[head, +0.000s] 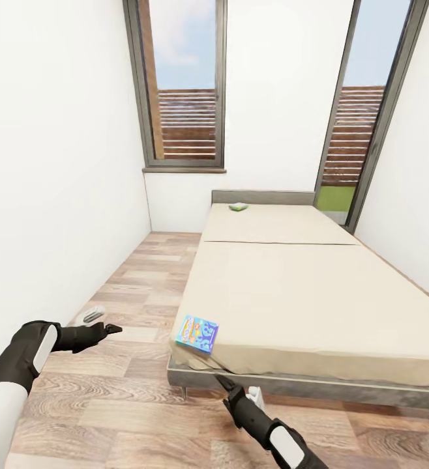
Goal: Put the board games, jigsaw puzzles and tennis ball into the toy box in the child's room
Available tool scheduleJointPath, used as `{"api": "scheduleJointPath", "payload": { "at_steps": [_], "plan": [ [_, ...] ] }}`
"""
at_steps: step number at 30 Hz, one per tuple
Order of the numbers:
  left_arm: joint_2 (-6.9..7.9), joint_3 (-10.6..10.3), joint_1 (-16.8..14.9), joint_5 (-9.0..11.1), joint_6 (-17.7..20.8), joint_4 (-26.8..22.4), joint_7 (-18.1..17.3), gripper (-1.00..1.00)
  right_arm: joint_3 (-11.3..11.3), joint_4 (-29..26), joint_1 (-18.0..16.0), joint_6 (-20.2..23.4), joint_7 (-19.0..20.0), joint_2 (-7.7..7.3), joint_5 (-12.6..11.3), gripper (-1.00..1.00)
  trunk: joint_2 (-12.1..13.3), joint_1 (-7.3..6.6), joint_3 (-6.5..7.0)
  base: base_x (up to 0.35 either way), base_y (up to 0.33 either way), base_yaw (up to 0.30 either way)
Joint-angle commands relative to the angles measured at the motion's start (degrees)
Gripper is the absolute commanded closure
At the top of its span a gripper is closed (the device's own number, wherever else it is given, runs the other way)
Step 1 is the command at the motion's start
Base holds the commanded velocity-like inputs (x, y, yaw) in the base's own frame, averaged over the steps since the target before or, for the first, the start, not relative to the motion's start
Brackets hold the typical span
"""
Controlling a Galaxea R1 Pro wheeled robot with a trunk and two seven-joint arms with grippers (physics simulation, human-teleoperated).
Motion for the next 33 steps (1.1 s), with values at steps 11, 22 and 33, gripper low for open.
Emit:
{"api": "scheduleJointPath", "payload": {
  "at_steps": [11,22,33],
  "plan": [
    [0.0,0.19,-0.03,0.35,0.41,0.13,0.04,-1.0,7.36,-3.03,-0.05,3.68,-0.02,0.04,-0.28,-1.0,-0.02,-0.01,-0.06,0.0,0.0,0.0],
    [-0.02,0.12,-0.03,0.35,0.41,0.14,0.09,-1.0,11.06,-7.23,-0.05,5.13,-0.03,0.04,-0.28,-1.0,-0.02,-0.01,-0.06,0.0,0.0,0.0],
    [-0.3,0.11,-0.03,0.27,0.27,0.14,0.18,-1.0,18.89,-14.08,-0.05,6.56,0.67,0.04,-0.3,-1.0,-0.02,-0.01,-0.06,0.0,0.0,0.0]
  ]
}}
